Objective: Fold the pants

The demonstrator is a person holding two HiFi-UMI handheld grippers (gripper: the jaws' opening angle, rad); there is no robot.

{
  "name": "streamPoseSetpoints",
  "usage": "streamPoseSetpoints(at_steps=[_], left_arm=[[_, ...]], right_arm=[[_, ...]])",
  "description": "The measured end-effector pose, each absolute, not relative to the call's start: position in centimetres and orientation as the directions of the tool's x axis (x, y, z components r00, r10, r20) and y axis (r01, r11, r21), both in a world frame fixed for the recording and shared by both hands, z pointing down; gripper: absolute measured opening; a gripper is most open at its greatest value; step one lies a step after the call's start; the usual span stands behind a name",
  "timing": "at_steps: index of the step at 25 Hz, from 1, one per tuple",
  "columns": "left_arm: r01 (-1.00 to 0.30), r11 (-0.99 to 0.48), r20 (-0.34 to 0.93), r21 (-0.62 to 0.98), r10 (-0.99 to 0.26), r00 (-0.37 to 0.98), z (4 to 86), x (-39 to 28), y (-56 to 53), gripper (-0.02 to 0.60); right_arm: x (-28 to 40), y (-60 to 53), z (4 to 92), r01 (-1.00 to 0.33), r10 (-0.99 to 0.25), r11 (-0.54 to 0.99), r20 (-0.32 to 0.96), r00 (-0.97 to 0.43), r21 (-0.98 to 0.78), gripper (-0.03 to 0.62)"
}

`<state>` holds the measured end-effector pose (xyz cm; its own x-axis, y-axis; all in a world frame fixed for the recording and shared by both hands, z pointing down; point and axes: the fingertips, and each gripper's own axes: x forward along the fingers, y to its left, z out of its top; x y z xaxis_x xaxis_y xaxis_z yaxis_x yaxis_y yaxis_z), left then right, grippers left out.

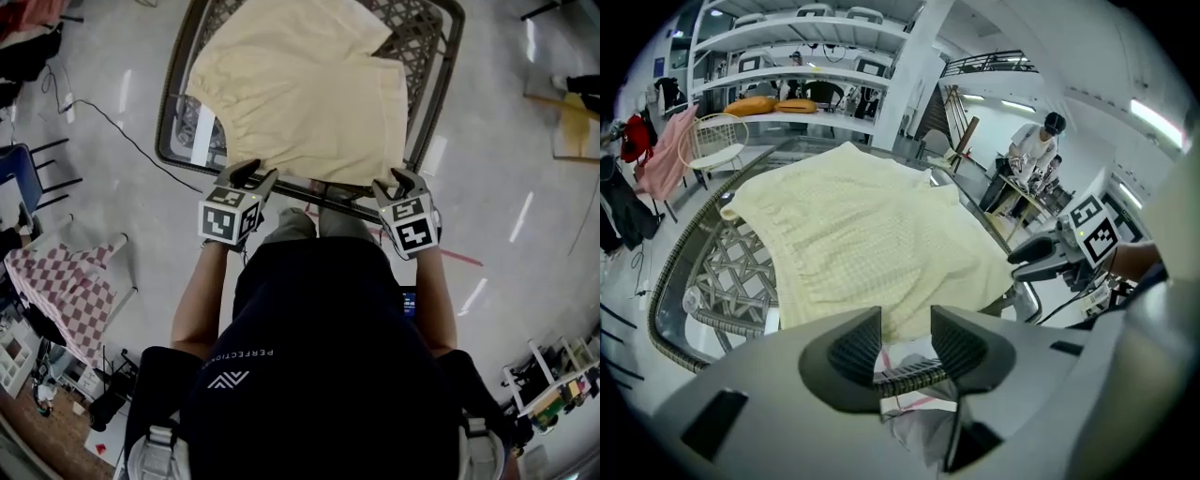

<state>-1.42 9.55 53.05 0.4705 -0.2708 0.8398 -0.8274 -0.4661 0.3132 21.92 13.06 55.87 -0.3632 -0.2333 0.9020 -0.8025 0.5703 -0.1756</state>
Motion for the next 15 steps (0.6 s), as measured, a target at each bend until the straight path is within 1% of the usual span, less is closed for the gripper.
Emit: streamPoseSetpoints(at_steps=[4,6,7,10,15], left_arm=[[-0.826,-0.457,0.844,0.33,-0.249,0.475,53.5,-1.4,9.5,0.184],[-0.813,-0.463,0.84,0.352,-0.227,0.493,53.7,-1.0,9.7,0.229],[-0.809,-0.466,0.839,0.358,-0.22,0.498,53.8,-0.9,9.7,0.24],[-0.808,-0.463,0.842,0.363,-0.209,0.498,54.1,-0.8,9.7,0.242],[-0.806,-0.473,0.853,0.357,-0.187,0.488,54.8,-0.4,9.9,0.256]], right_arm=[[21.8,13.4,56.2,-0.786,-0.207,0.593,0.91,-0.358,-0.175,0.161],[22.1,13.4,56.1,-0.783,-0.192,0.593,0.911,-0.366,-0.19,0.163],[22.2,13.4,56.1,-0.781,-0.186,0.592,0.909,-0.372,-0.199,0.163],[22.4,13.5,56.4,-0.763,-0.17,0.617,0.913,-0.37,-0.194,0.164],[22.6,13.5,57.1,-0.731,-0.166,0.672,0.937,-0.308,-0.121,0.169]])
